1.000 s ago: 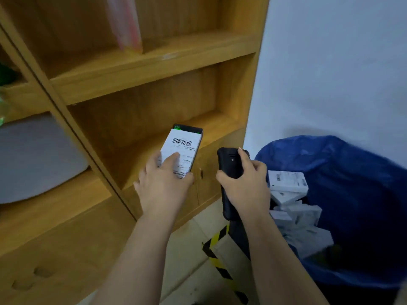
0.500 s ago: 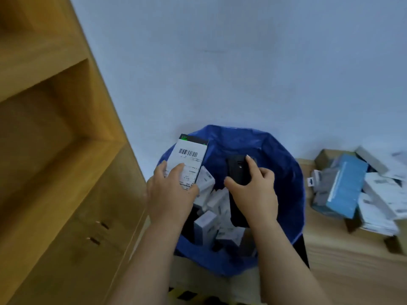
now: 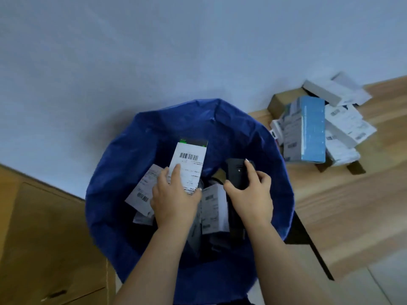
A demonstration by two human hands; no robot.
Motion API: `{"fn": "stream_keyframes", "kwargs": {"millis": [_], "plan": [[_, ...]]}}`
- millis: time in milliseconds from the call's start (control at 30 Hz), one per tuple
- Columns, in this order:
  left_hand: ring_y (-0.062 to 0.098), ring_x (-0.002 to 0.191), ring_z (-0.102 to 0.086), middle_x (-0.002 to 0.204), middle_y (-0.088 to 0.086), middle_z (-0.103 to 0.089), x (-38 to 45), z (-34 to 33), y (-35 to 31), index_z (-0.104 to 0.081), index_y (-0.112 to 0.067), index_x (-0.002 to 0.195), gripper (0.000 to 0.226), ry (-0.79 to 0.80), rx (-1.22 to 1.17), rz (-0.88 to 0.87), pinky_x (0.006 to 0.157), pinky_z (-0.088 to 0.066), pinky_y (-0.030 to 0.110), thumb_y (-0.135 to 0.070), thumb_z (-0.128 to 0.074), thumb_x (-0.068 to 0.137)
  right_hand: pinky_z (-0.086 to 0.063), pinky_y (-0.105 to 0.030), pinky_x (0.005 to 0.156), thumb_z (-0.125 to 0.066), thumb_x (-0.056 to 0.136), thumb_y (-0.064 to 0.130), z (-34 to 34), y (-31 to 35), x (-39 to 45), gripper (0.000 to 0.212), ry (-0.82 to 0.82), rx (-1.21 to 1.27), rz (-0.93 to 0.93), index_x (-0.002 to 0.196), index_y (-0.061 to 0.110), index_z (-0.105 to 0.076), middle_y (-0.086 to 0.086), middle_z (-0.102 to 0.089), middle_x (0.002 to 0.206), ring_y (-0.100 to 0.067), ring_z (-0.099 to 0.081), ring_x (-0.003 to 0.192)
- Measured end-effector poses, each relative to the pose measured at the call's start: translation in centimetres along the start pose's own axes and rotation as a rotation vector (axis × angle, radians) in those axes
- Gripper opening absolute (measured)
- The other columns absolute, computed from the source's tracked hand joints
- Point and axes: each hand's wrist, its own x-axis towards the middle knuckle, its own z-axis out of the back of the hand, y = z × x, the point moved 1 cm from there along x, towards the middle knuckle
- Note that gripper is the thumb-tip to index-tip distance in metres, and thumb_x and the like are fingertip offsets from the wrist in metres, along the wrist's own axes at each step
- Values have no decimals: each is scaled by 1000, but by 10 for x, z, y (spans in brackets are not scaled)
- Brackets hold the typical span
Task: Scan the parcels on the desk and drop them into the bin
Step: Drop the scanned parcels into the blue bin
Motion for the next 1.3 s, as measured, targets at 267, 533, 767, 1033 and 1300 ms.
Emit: {"fn": "stream_keyframes", "kwargs": {"millis": [267,533,767,1033,1300], "plan": [[29,140,-28,157,4,-23,28,-83,47,-22,-26,154,86,265,125,-85,112,-32,48,-46,-69,86,-53,-43,89,-66,79,58,-65,-51,13,80,-54,-25,-238,149,51,-28,9,-29,148,-22,-57,115],[31,139,-25,160,5,-16,34,-144,84,-20,-27,154,82,391,213,-59,111,-30,50,-47,-66,89,-51,-48,96,-66,79,56,-114,-84,22,81,8,-7,-329,150,49,-28,4,-27,152,-27,-53,120],[28,141,-26,160,5,-19,35,-152,101,-18,-25,155,92,371,273,-112,113,-29,44,-59,-65,84,-51,-48,96,-67,79,55,-126,-87,20,81,11,-12,-337,150,49,-29,4,-27,153,-28,-53,122],[26,141,-25,158,1,-23,49,-94,63,-18,-28,155,86,279,257,-212,114,-28,43,-58,-61,87,-53,-45,91,-65,80,56,-98,-45,3,82,-21,16,-303,151,50,-26,8,-26,151,-23,-53,118],[23,136,-33,153,-2,-31,38,-23,2,-20,-30,155,82,125,187,-348,109,-33,38,-58,-59,89,-53,-44,91,-66,78,58,-32,7,-33,79,-204,121,-230,148,50,-30,14,-29,142,-15,-55,114]]}}
